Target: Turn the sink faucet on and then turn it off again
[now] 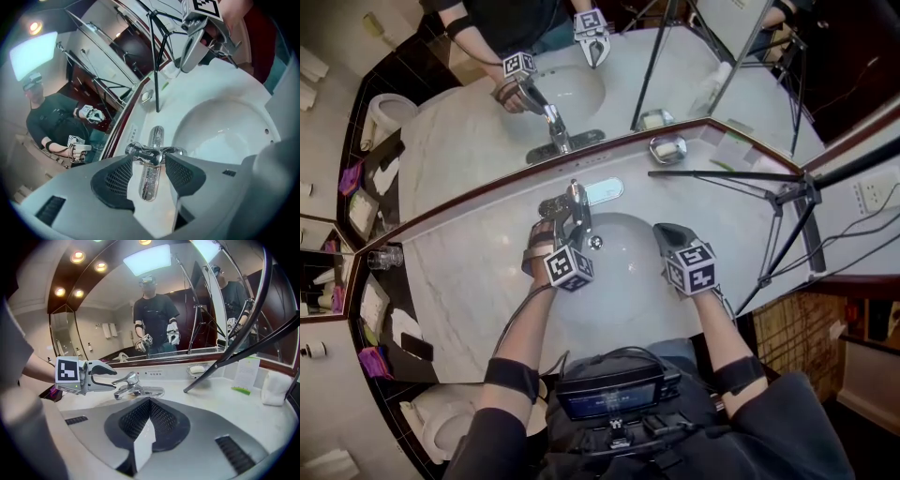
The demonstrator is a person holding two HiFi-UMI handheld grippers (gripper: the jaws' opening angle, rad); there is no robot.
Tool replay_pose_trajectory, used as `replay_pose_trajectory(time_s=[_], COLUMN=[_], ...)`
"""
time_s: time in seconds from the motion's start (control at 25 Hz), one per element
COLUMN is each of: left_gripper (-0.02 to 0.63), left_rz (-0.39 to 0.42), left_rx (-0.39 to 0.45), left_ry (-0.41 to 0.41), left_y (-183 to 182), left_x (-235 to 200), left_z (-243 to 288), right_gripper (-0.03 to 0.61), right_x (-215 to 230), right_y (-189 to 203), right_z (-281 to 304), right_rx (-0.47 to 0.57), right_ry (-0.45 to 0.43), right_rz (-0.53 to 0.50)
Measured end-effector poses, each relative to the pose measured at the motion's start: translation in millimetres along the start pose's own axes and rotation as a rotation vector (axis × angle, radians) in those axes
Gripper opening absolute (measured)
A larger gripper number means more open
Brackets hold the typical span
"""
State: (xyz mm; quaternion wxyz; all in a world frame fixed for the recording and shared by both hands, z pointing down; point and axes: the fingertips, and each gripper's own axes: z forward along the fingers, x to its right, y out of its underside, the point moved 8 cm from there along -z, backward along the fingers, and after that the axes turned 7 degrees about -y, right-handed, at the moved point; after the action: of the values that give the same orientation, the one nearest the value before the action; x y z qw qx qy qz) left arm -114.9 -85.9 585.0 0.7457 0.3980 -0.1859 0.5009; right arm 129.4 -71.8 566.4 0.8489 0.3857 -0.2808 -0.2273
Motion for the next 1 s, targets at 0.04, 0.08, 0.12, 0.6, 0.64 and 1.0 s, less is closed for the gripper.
replay_pose_trajectory(time_s=[0.04, 0.08, 0.12, 0.6, 0.64, 1.0], left_gripper=[0.218, 0.218, 0.218, 0.15, 0.146, 0.144], left_rz=[0.009, 0.013, 0.014, 0.007, -0.002, -0.029], left_rx=[0.0, -0.001, -0.002, 0.016, 0.015, 0.022], left_ry=[0.006, 0.011, 0.015, 0.066, 0.068, 0.103], left_y=[1, 1, 0, -5, -5, -5], left_x=[1, 0, -1, -3, -3, -6], left_z=[5, 8, 10, 28, 29, 32], right_gripper=[0.018, 0.018, 0.018, 0.018, 0.018, 0.018], right_x=[1, 2, 3, 11, 10, 9], right_y=[0, 0, 0, -7, -6, -3], right_z=[1, 2, 3, 13, 14, 17], right_rx=[-0.001, -0.002, -0.003, -0.005, -0.006, -0.012], right_ry=[0.001, 0.002, 0.004, -0.006, -0.008, -0.017], right_rz=[0.001, 0.001, 0.003, 0.007, 0.007, 0.011])
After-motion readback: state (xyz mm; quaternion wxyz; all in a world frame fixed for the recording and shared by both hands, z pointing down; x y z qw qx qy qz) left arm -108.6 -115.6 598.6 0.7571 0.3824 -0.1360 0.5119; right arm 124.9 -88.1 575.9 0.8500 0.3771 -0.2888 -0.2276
